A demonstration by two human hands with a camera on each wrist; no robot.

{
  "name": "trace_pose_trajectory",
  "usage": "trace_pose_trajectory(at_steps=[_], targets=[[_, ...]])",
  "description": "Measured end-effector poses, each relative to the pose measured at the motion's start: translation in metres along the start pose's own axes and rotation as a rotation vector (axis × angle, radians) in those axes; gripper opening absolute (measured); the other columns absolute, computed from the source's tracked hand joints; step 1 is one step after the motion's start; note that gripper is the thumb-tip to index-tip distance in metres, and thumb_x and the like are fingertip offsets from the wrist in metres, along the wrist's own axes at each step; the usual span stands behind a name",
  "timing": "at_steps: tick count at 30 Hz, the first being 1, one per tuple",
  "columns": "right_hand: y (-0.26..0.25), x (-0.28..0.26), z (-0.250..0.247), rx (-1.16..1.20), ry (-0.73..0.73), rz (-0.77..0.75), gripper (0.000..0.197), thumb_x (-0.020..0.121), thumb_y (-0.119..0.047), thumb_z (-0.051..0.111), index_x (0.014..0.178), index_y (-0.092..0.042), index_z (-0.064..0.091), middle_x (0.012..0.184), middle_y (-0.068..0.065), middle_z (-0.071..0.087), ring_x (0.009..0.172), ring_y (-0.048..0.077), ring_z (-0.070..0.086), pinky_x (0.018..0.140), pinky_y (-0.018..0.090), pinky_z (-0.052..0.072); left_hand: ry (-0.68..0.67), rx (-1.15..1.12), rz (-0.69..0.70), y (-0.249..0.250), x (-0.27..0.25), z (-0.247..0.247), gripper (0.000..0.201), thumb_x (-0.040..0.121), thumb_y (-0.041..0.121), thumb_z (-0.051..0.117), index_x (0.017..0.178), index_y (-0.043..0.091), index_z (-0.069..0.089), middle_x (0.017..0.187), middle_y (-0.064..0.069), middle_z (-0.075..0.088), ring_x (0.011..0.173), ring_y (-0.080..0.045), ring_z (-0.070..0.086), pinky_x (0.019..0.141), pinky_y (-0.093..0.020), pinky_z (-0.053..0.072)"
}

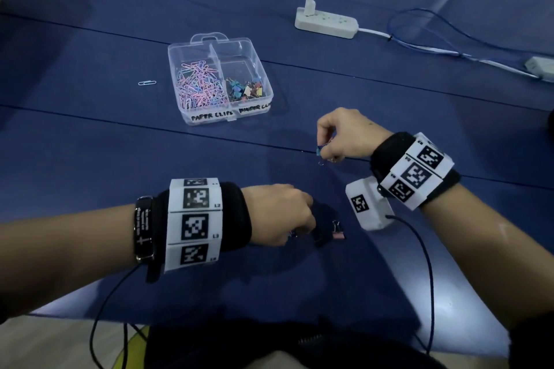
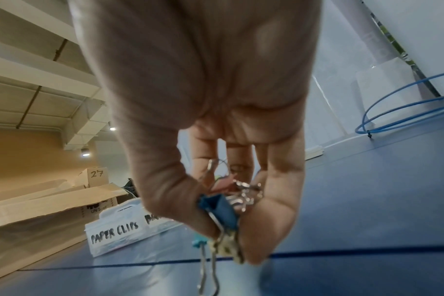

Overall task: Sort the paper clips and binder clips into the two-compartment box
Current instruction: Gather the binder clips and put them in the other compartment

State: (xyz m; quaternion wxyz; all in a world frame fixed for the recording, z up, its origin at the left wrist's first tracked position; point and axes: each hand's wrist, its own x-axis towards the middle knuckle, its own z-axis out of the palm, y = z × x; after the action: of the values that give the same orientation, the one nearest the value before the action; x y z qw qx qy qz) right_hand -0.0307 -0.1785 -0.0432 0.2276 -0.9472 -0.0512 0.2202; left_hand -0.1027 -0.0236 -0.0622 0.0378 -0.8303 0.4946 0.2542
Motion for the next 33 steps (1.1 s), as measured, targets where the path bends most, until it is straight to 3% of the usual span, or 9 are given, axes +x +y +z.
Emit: trace_pose_trajectory(at_steps=[3, 6, 8, 13, 19, 23, 28, 31, 33], targets=[[0.006, -0.002, 0.001, -0.004, -0.004, 0.014, 0.018, 0.071, 0.004, 0.061, 0.064, -0.011, 0.055, 0.061, 0.006, 0.060, 0.050, 0.017, 0.055, 0.049, 0.020, 0.045, 0.009, -0.047, -0.034, 0.003, 0.004, -0.007, 0.030, 0.081, 0.011, 0.054, 0.111, 0.017, 0.054, 0.115, -0.005, 0.052, 0.081, -0.022, 0.047, 0.066, -0.029, 0.034], [0.011, -0.003, -0.001, 0.021, 0.012, 0.013, 0.019, 0.070, 0.006, 0.060, 0.063, -0.010, 0.054, 0.057, 0.004, 0.059, 0.050, 0.018, 0.056, 0.050, 0.022, 0.047, -0.022, -0.005, -0.010, 0.014, 0.013, -0.010, 0.063, 0.086, 0.009, 0.049, 0.141, 0.033, 0.028, 0.127, -0.005, 0.045, 0.099, -0.029, 0.051, 0.067, -0.031, 0.035], [0.014, -0.002, -0.003, 0.035, 0.030, 0.008, 0.020, 0.070, 0.007, 0.060, 0.064, -0.010, 0.053, 0.058, 0.005, 0.059, 0.045, 0.013, 0.057, 0.048, 0.020, 0.047, -0.052, 0.101, 0.022, 0.023, 0.021, -0.010, 0.070, 0.092, 0.011, 0.043, 0.147, 0.042, 0.011, 0.137, -0.006, 0.036, 0.108, -0.030, 0.046, 0.066, -0.031, 0.035], [0.014, 0.003, -0.009, 0.067, 0.136, -0.024, 0.021, 0.071, 0.006, 0.061, 0.063, -0.012, 0.052, 0.059, 0.006, 0.057, 0.048, 0.017, 0.056, 0.051, 0.017, 0.050, -0.032, 0.149, 0.058, 0.030, 0.033, -0.014, 0.052, 0.096, 0.008, 0.038, 0.142, 0.032, 0.032, 0.141, -0.012, 0.031, 0.110, -0.033, 0.047, 0.068, -0.031, 0.038], [-0.015, 0.021, -0.026, 0.153, 0.284, -0.176, 0.029, 0.067, 0.004, 0.063, 0.056, -0.019, 0.049, 0.056, -0.001, 0.054, 0.033, -0.004, 0.047, 0.041, 0.006, 0.040, -0.001, 0.182, 0.069, 0.019, 0.022, -0.014, 0.036, 0.096, 0.009, 0.038, 0.128, 0.021, 0.050, 0.128, -0.009, 0.046, 0.107, -0.033, 0.053, 0.079, -0.032, 0.042], [-0.040, 0.049, -0.025, 0.253, 0.358, -0.287, 0.034, 0.066, 0.006, 0.061, 0.053, -0.022, 0.047, 0.056, -0.003, 0.053, 0.036, -0.003, 0.048, 0.044, 0.013, 0.045, 0.018, 0.086, -0.038, -0.002, 0.014, -0.014, 0.028, 0.088, 0.007, 0.048, 0.112, 0.014, 0.060, 0.122, -0.010, 0.052, 0.104, -0.030, 0.056, 0.073, -0.030, 0.039], [-0.066, 0.086, -0.011, 0.362, 0.441, -0.371, 0.039, 0.067, 0.006, 0.064, 0.052, -0.026, 0.047, 0.056, -0.011, 0.051, 0.042, -0.007, 0.050, 0.058, 0.023, 0.051, 0.103, -0.124, -0.190, -0.037, 0.004, -0.016, 0.023, 0.079, 0.007, 0.058, 0.099, 0.012, 0.067, 0.109, -0.008, 0.064, 0.099, -0.028, 0.060, 0.078, -0.030, 0.048], [-0.071, 0.103, 0.000, 0.337, 0.367, -0.378, 0.029, 0.071, 0.002, 0.071, 0.060, -0.020, 0.056, 0.062, -0.010, 0.055, 0.048, -0.010, 0.053, 0.058, 0.009, 0.047, 0.156, -0.220, -0.275, -0.055, -0.001, -0.018, 0.024, 0.077, 0.007, 0.061, 0.098, 0.013, 0.070, 0.102, -0.006, 0.069, 0.097, -0.025, 0.062, 0.085, -0.035, 0.052], [-0.070, 0.107, 0.005, 0.296, 0.291, -0.356, 0.012, 0.072, 0.000, 0.073, 0.080, -0.006, 0.067, 0.073, -0.003, 0.060, 0.061, -0.003, 0.057, 0.061, 0.007, 0.046, 0.214, -0.244, -0.332, -0.066, -0.005, -0.021, 0.025, 0.076, 0.008, 0.062, 0.099, 0.012, 0.071, 0.100, -0.005, 0.071, 0.096, -0.024, 0.063, 0.084, -0.033, 0.052]])
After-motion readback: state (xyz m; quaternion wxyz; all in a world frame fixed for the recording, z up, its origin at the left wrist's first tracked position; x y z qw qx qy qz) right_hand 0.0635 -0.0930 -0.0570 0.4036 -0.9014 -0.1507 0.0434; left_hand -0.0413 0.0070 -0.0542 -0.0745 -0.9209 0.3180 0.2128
